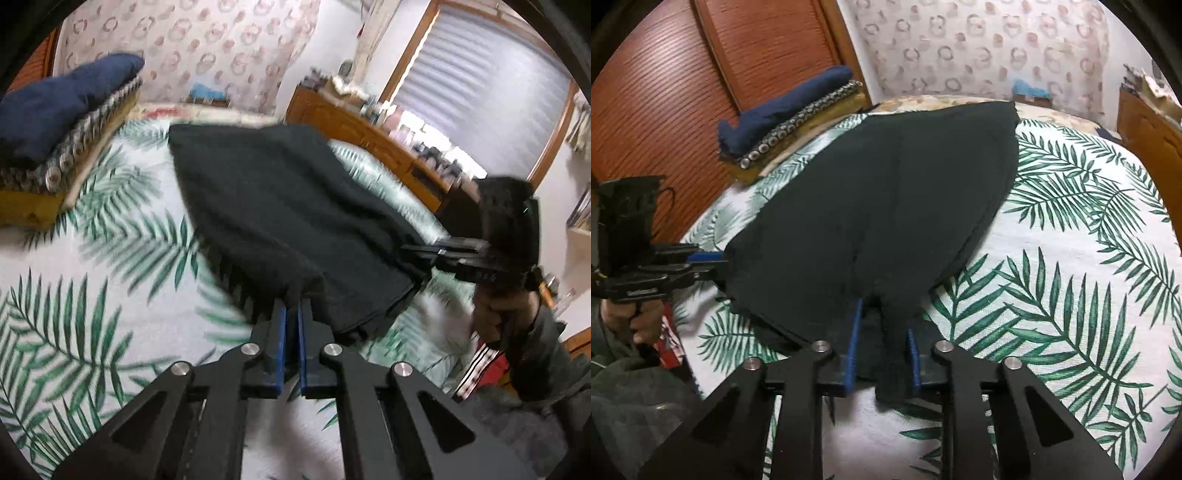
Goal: Fold small clothes
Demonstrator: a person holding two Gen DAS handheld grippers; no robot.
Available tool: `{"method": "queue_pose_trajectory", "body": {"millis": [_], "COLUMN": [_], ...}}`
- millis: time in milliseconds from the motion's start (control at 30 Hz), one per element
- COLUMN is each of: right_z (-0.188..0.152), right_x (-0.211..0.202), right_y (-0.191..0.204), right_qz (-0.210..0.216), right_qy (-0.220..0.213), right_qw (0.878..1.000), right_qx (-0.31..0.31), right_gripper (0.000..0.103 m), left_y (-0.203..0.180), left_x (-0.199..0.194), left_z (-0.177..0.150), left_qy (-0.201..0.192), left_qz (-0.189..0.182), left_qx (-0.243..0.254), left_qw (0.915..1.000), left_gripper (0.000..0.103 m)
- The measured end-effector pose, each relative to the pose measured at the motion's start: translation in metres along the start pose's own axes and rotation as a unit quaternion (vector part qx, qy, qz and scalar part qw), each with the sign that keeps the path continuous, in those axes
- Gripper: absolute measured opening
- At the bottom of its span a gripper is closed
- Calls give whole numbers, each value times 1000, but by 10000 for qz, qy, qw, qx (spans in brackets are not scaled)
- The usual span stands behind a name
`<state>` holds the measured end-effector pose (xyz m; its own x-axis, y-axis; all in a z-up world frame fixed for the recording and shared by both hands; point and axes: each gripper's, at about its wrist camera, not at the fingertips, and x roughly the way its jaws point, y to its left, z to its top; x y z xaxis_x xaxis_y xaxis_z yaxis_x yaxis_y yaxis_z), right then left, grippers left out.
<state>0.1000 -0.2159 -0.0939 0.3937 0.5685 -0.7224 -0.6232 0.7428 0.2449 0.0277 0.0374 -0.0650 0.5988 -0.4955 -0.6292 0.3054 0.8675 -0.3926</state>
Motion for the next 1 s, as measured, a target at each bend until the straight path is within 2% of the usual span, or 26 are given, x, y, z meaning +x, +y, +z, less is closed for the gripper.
{"method": "queue_pose_trajectory", "body": {"millis": [133, 300, 500, 667, 833, 900, 1000], "right_z": [12, 54, 130, 181, 207, 209, 209], "right_x": [-16, -34, -26, 7, 25, 22, 17], "right_y": [-5, -2, -25, -61, -86, -91, -90], "right_qz": [262, 318, 91, -25, -254, -511, -844], "right_qy": [-334, -722, -908, -730, -575, -728, -858], "right_qw": [9990, 9969, 9958, 9970, 9971, 9955, 9927], "right_qx": [134, -30, 48, 253, 438, 322, 16], "right_gripper": [12, 12, 12, 15, 26, 45, 52], "left_y": [-4, 10, 41, 74, 90, 93, 90], "left_x": [-16, -11, 26, 66, 94, 103, 106], "left_z": [37, 104, 172, 199, 202, 203, 206], "left_qy": [-450, -871, -994, -841, -652, -576, -560], "left_qz": [2, 182, 484, 782, 1080, 1134, 1271], "left_qx": [121, 119, -67, -379, -514, -489, -359], "left_qw": [9989, 9960, 9938, 9927, 9907, 9907, 9897], "left_gripper": [1, 1, 2, 2, 2, 4, 11]}}
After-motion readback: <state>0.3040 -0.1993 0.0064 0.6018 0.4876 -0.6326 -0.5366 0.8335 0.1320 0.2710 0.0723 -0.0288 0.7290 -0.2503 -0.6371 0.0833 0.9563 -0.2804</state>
